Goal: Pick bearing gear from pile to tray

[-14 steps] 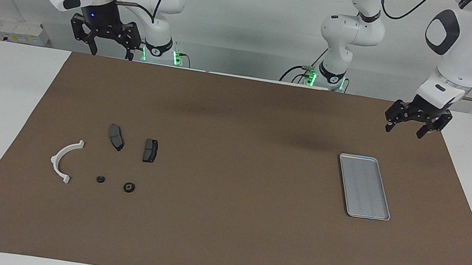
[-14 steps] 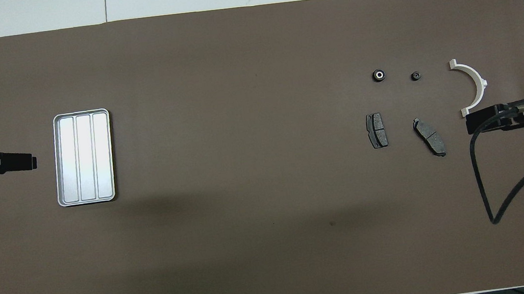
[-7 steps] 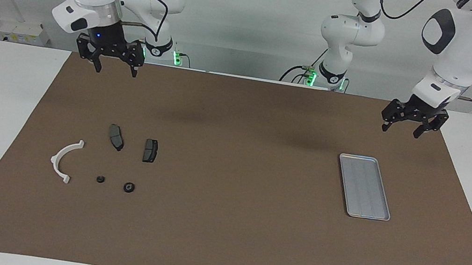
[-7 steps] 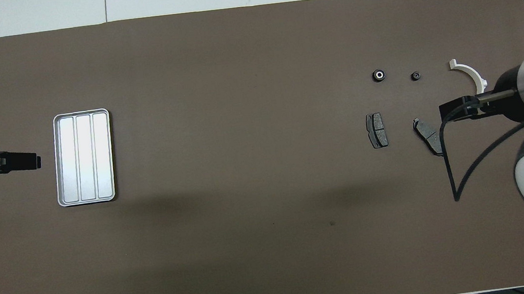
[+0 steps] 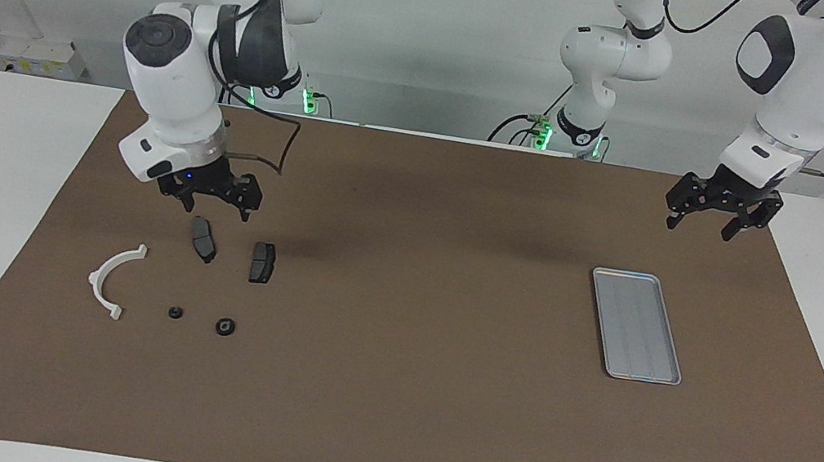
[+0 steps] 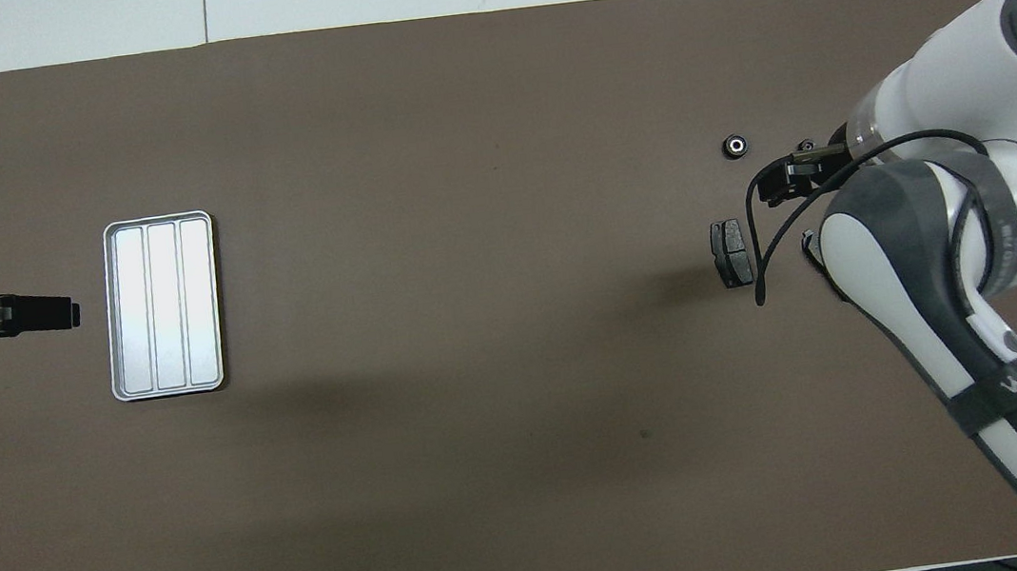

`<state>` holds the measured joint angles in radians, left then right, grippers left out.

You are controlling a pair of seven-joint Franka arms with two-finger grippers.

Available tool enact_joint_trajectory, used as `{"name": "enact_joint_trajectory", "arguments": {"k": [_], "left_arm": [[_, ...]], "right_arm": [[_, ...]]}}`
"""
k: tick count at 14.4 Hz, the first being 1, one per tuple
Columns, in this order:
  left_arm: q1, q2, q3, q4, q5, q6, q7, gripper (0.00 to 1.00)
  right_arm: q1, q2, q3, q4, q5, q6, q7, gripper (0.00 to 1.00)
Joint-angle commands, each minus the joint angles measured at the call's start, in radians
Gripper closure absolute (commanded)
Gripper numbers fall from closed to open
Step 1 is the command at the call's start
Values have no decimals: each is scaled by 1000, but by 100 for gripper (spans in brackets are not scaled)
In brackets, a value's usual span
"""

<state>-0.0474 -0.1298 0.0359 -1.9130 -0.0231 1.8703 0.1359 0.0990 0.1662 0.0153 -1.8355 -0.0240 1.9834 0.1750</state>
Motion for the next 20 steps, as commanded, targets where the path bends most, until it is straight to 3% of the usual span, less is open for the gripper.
{"name": "enact_joint_trajectory", "arguments": {"k": [1, 4, 9, 12, 17, 20], "left_arm": [[-11, -30, 7, -28, -6, 3, -13, 0], [-11, -31, 7, -31, -6, 4, -13, 0], [-11, -31, 7, -32, -6, 6, -13, 0], [-12, -31, 6, -34, -6, 6, -50, 0], [-22, -33, 6, -35, -6, -7, -61, 0], [-22, -33, 6, -35, -6, 4, -61, 0]], "right_arm": [[13, 100, 2, 13, -48, 113, 43, 0], [7, 183, 2, 25, -56, 201, 63, 0], [-2, 369, -3, 203, -56, 154, 95, 0], [4, 439, -3, 281, -62, 130, 170, 0], [2, 467, -5, 298, -66, 138, 225, 1], [-1, 469, -5, 298, -68, 144, 225, 12]]}}
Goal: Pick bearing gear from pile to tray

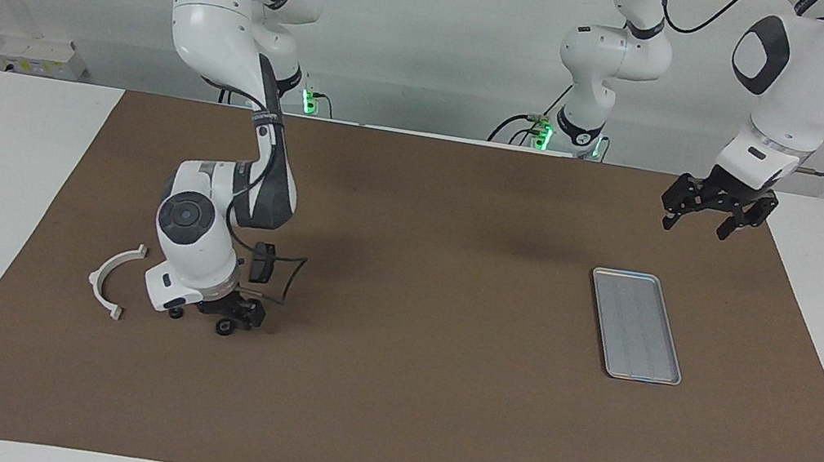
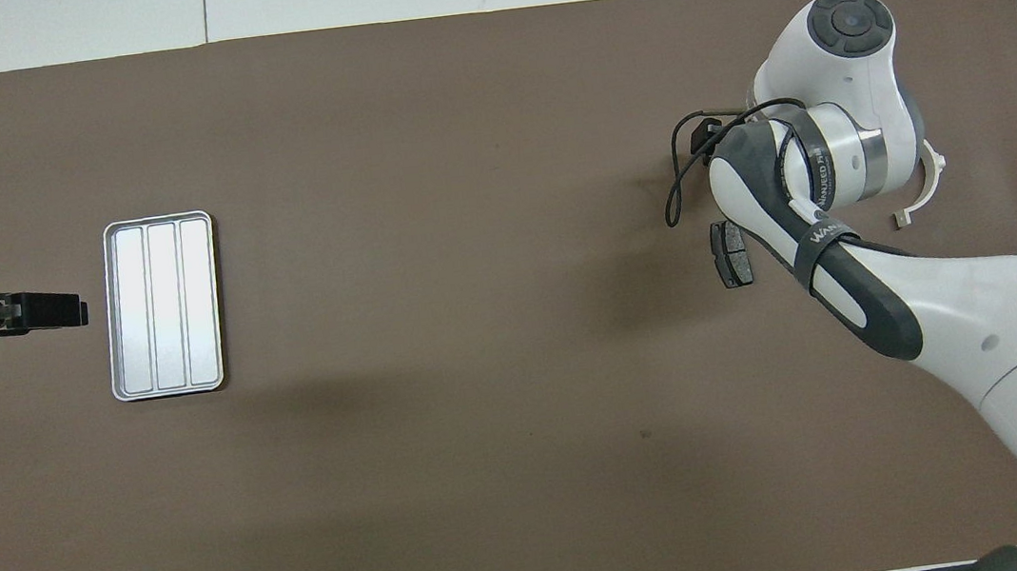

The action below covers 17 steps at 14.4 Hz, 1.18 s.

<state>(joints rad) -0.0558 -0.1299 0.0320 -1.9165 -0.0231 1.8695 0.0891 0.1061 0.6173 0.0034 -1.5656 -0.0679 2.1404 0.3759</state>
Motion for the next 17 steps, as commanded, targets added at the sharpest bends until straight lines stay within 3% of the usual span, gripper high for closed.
{"name": "enact_joint_trajectory", "arguments": {"k": [1, 6, 14, 17], "left_arm": [[-13, -33, 9, -33, -6, 5, -12, 0], [-12, -34, 11, -39, -6, 14, -9, 0], [-13, -34, 11, -41, -6, 14, -9, 0], [-13, -33, 11, -38, 0, 14, -11, 0]], "right_arm": [[-9, 18, 6, 29, -24, -13, 24, 16], [-11, 19, 7, 29, -21, 12, 38, 28], [-17, 33, 4, 47, -23, 10, 40, 27], [-23, 41, 4, 52, -24, 13, 40, 32]]}}
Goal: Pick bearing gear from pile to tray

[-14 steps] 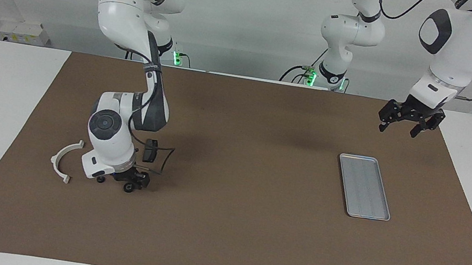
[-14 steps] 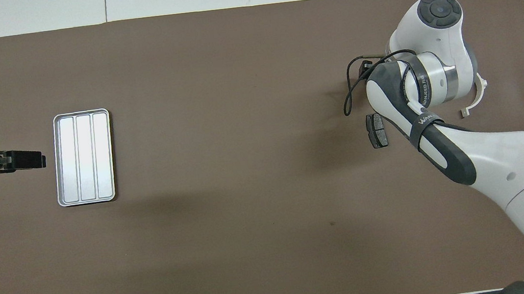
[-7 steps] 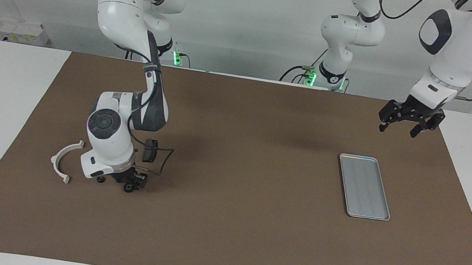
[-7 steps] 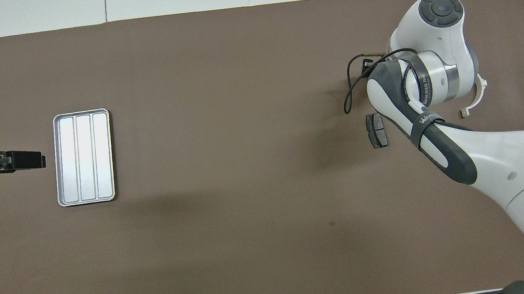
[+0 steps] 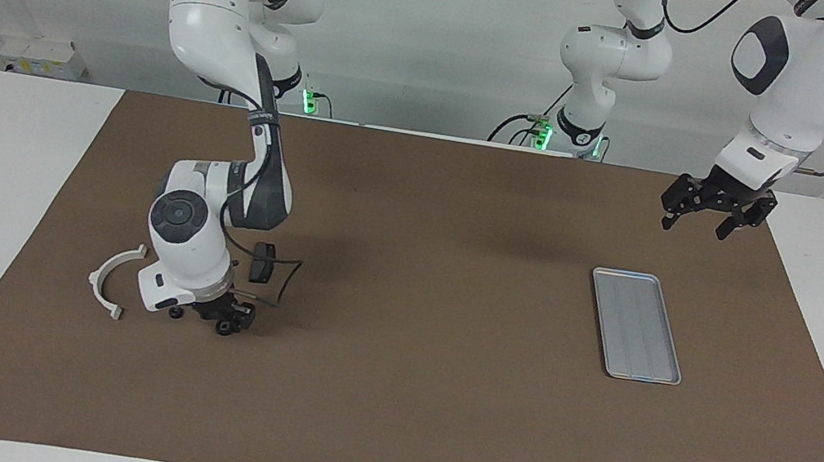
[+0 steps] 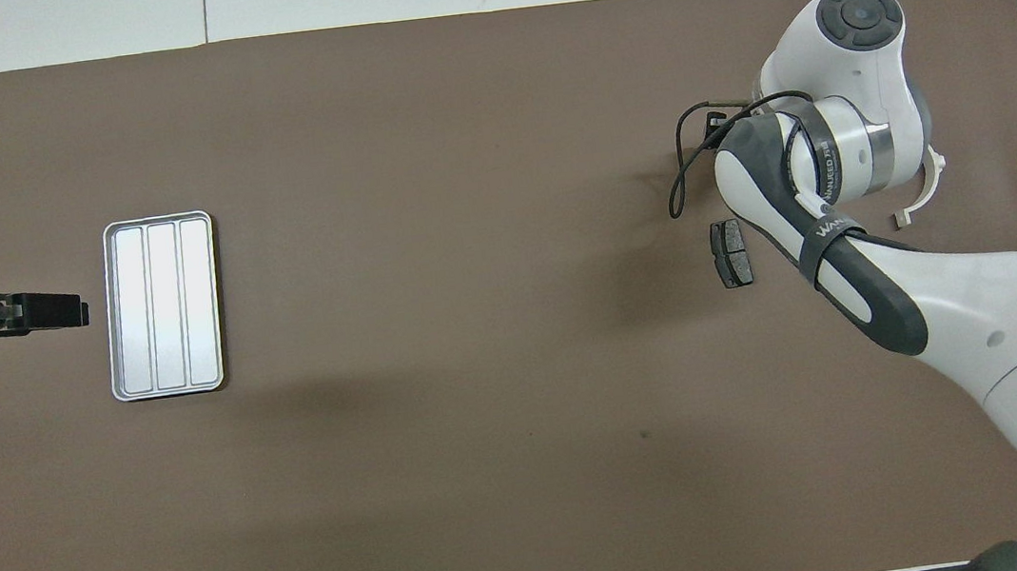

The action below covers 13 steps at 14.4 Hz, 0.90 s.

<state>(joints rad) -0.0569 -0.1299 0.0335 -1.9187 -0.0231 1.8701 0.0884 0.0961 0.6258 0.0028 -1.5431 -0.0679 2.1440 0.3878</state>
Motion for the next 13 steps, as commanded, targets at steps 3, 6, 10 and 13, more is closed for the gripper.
{"name": "enact_joint_trajectory", "arguments": {"k": [3, 6, 10, 13], "left_arm": [[-14, -33, 8, -34, 2, 14, -12, 0], [-14, -33, 8, -34, 2, 15, -18, 0], [-15, -33, 8, -34, 2, 15, -16, 0], [-17, -33, 8, -34, 2, 14, -18, 0]], "right_arm": [[-13, 32, 3, 29, -21, 10, 32, 48], [-12, 31, 5, 29, -21, 19, 48, 80], [-15, 29, 3, 29, -24, 28, 46, 100], [-15, 23, 3, 40, -70, -36, 36, 100]]}}
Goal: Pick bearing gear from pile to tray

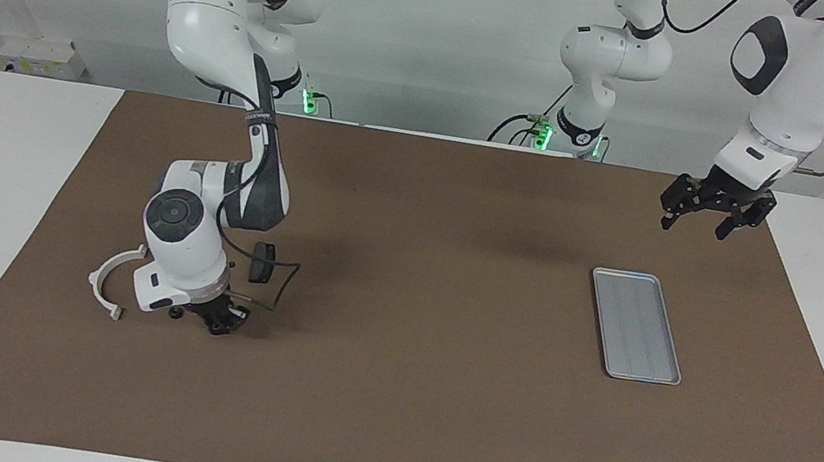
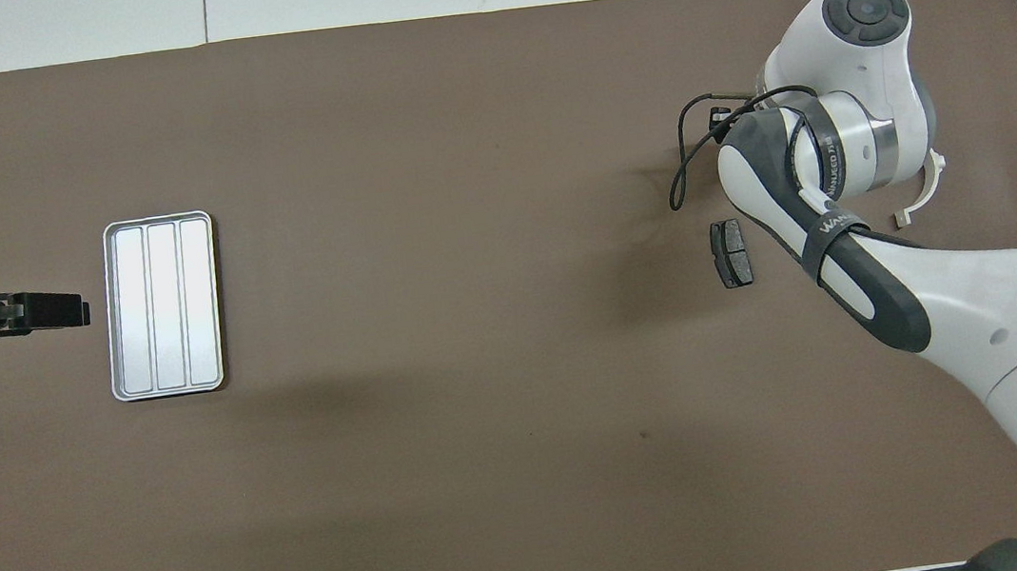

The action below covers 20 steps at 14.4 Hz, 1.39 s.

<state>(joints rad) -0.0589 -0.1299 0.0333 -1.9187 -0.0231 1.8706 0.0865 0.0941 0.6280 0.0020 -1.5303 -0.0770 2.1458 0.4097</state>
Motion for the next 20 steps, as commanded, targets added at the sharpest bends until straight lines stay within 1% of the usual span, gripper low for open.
{"name": "enact_joint_trajectory", "arguments": {"k": [1, 3, 4, 5, 6, 8, 10, 12, 13, 15, 17, 20], "left_arm": [[-15, -33, 7, -36, 2, 15, -16, 0], [-13, -33, 7, -33, 2, 9, -11, 0], [-15, -33, 7, -33, 2, 8, -11, 0], [-15, -33, 7, -31, 2, 8, -13, 0], [-15, -33, 7, -33, 2, 7, -13, 0], [-15, -33, 8, -33, 2, 8, -10, 0], [-13, -33, 8, -36, 2, 12, -8, 0], [-13, -33, 8, -36, 2, 13, -11, 0], [-13, -34, 8, -39, 2, 13, -11, 0], [-13, -34, 8, -40, 2, 12, -11, 0], [-12, -42, 8, -49, 2, 13, -8, 0], [-2, -43, 8, -63, 3, 39, -7, 0]], "right_arm": [[-13, 12, 7, 80, -87, -119, 9, 100], [4, -11, 19, 229, -101, -377, -20, 100], [25, -43, 21, 274, -99, -471, -37, 100], [57, -78, 21, 294, -90, -548, -38, 100], [91, -120, 22, 295, -81, -614, -37, 100], [171, -195, 19, 297, -25, -690, 24, 100], [238, -231, 19, 317, 69, -745, 240, 100], [344, -234, 21, 329, 135, -738, 490, 100], [383, -235, 21, 329, 167, -706, 606, 100], [447, -237, 26, 322, 221, -620, 777, 100], [512, -223, 26, 294, 221, -549, 894, 100], [568, -217, 24, 178, 206, -402, 985, 100]]}}
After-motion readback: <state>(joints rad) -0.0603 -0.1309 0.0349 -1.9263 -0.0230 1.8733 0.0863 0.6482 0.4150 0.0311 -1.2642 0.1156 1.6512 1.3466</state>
